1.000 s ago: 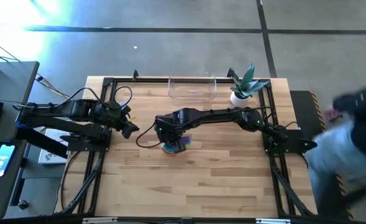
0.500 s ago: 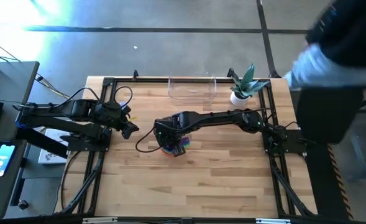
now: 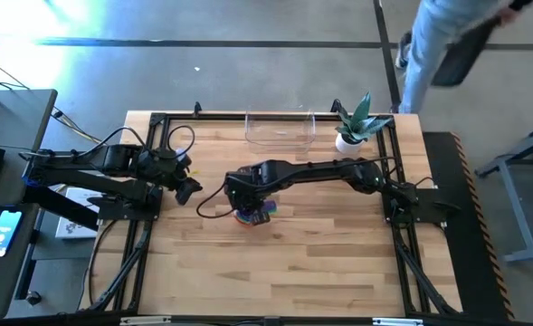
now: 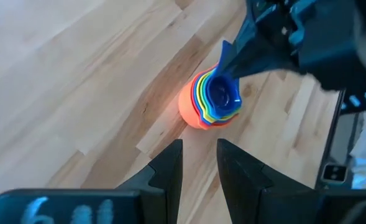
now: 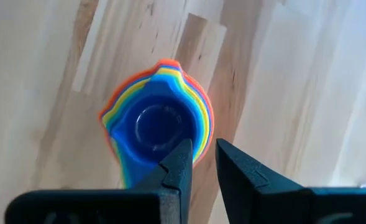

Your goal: Nest measuring cups in basket

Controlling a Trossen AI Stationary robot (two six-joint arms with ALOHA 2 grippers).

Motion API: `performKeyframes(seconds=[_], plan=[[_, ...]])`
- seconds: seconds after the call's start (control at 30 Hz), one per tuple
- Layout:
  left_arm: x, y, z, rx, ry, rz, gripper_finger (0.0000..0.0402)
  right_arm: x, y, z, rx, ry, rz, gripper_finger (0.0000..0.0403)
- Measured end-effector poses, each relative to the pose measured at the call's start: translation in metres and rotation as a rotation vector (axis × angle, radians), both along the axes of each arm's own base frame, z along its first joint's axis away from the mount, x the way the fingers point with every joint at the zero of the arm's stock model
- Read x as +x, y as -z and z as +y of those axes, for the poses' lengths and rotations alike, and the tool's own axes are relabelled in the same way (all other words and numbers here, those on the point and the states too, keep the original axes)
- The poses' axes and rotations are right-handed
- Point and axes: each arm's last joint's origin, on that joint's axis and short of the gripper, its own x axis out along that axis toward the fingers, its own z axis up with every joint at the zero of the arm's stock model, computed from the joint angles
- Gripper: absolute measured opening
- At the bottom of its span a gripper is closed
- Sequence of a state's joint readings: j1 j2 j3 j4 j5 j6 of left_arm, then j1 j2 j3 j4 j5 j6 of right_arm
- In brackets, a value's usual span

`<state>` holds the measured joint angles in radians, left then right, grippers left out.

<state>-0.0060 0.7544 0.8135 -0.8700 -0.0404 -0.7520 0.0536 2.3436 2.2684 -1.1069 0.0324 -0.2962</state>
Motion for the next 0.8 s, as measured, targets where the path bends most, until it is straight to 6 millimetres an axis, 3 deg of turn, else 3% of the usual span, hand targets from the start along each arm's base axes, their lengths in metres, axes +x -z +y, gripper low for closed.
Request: performKeyframes(seconds=[0.33, 0.53, 0.8], plan=[[-0.007, -0.002, -0.006, 0.136, 0.082, -0.008, 0.0090, -0.010, -0.035, -0.001, 0.083, 0.195, -0.027, 0.0064], [-0.022, 0.009, -0.010, 0.180, 0.089, -0.023, 0.0090, -0.015, -0.032, 0.000, 0.092, 0.235, 0.032, 0.0064], [-0.043, 0.031, -0.009, 0.229, 0.100, -0.175, 0.0090, -0.015, -0.032, 0.009, 0.097, 0.330, 0.017, 0.0064]])
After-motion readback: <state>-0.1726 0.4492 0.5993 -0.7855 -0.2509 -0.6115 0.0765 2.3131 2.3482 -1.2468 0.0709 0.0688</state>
